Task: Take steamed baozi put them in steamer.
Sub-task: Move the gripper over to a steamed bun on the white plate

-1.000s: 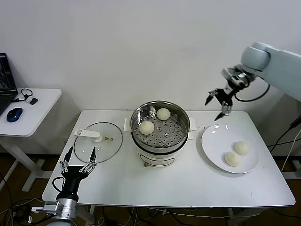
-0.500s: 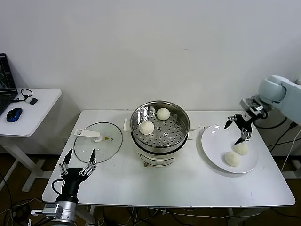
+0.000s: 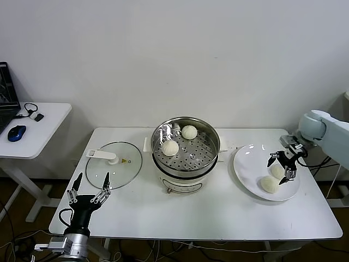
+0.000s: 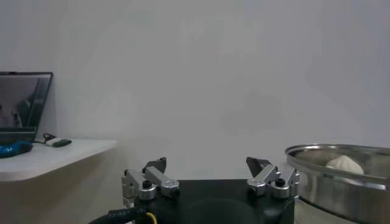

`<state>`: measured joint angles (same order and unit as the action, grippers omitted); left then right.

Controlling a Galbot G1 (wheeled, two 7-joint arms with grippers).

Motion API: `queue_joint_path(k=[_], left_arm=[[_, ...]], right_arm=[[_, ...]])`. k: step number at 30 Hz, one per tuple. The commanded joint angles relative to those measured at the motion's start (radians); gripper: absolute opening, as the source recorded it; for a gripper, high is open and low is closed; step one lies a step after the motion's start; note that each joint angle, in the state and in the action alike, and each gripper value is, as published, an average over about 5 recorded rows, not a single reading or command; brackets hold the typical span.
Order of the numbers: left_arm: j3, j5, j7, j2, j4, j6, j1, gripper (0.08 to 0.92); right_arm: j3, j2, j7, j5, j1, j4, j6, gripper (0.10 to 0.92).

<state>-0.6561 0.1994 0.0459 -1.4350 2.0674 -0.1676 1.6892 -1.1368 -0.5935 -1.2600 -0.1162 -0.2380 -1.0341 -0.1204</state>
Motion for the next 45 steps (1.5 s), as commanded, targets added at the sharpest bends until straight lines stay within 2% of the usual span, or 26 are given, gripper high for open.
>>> queue_joint_path(k=[1,41,45], left_arm=[[0.000,0.000,-0.002,0.002,-0.002,0.002,0.002,0.823],[0.006,0.012,-0.003,-0.004,-0.014,0.007,-0.003,0.823],[0.007,0.012,-0.003,-0.006,-0.017,0.007,-0.005,0.823]], right_arm=[[0.087,-0.018,0.013,0.066,0.134,0.051,-0.005,0.823],[0.169,-0.109,0.039,0.141,0.186,0.149,-0.037,0.823],[0.169,-0.114,0.034,0.146,0.185,0.154,-0.038,0.794]])
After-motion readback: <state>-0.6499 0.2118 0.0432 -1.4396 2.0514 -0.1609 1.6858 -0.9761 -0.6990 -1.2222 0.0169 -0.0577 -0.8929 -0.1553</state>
